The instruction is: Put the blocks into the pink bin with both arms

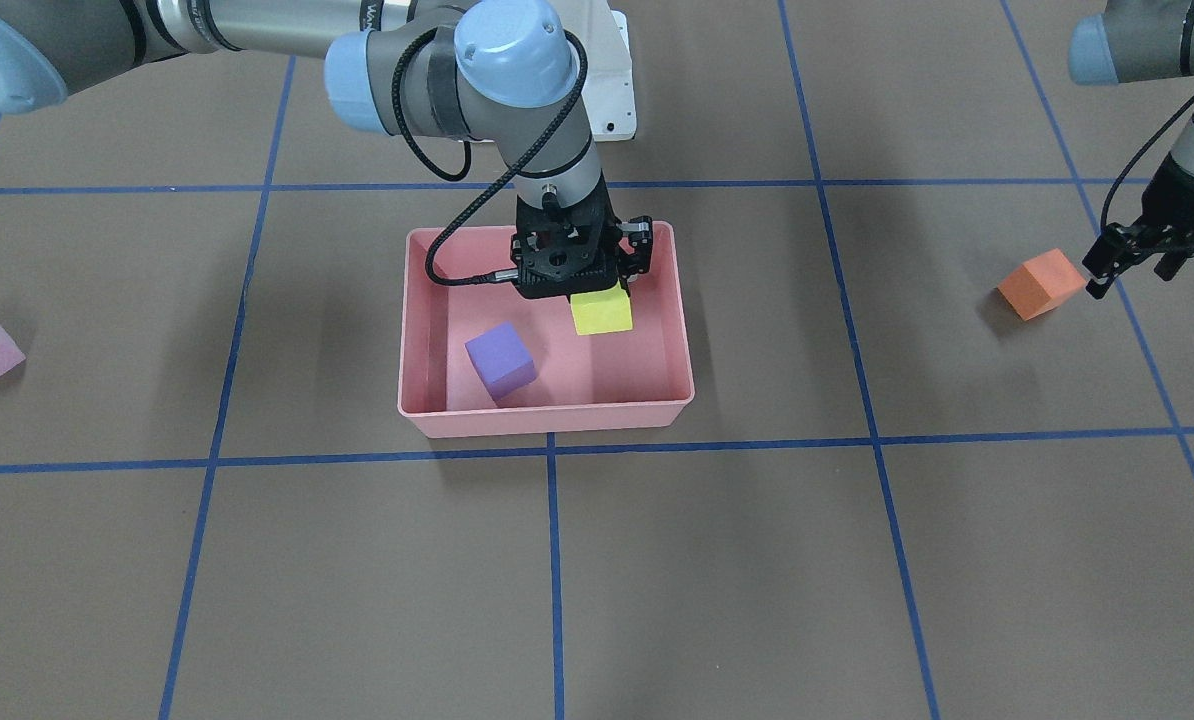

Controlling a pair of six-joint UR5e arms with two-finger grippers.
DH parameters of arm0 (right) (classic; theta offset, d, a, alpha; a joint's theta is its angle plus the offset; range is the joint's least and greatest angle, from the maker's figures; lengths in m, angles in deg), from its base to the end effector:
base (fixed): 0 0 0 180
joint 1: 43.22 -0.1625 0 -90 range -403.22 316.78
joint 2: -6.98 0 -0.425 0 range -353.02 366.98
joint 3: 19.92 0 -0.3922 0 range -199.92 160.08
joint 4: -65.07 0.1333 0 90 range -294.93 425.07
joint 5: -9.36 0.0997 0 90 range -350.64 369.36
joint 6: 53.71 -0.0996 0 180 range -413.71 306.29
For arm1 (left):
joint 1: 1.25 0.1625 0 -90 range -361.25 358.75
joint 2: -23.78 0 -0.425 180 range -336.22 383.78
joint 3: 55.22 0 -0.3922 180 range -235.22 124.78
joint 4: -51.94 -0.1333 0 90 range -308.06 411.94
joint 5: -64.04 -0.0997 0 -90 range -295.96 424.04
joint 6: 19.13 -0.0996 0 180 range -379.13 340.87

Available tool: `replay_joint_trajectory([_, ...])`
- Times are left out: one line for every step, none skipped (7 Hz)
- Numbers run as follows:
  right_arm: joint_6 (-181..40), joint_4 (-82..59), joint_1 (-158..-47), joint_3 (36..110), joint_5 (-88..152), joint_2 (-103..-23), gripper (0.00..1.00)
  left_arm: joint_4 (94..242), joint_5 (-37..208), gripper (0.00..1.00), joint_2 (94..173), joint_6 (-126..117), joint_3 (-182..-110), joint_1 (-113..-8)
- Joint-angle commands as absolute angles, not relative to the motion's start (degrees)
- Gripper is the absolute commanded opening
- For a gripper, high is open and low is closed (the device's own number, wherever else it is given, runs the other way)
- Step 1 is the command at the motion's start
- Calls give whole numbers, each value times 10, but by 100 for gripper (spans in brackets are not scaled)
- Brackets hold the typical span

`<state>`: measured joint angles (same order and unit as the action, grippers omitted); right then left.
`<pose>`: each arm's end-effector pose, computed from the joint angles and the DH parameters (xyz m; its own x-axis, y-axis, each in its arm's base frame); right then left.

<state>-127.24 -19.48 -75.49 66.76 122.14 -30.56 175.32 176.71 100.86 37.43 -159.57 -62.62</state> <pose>-0.5634 -0.4678 0.0968 0.5337 0.0279 0.8452 -0.0773 0.9969 0.0159 0.1234 -0.4241 0.5855 0.7165 -0.2513 -0.6507 0.3711 0.9272 0.0505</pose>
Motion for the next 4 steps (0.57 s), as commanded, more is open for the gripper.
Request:
replay_joint_trajectory([-1272, -195, -752, 667, 1220, -308, 0, 1774, 1752, 100, 1004, 456, -1594, -599])
replay_joint_trajectory([-1273, -195, -752, 667, 1220, -308, 6, 1785, 1710, 99, 1004, 509, -1595, -551])
replay_joint_trajectory([-1272, -195, -752, 667, 1220, -309, 22, 1790, 1700, 99, 1004, 526, -1595, -531])
replay_joint_trajectory([-1272, -195, -752, 667, 1220, -310, 60, 1790, 1699, 99, 1002, 525, -1594, -526])
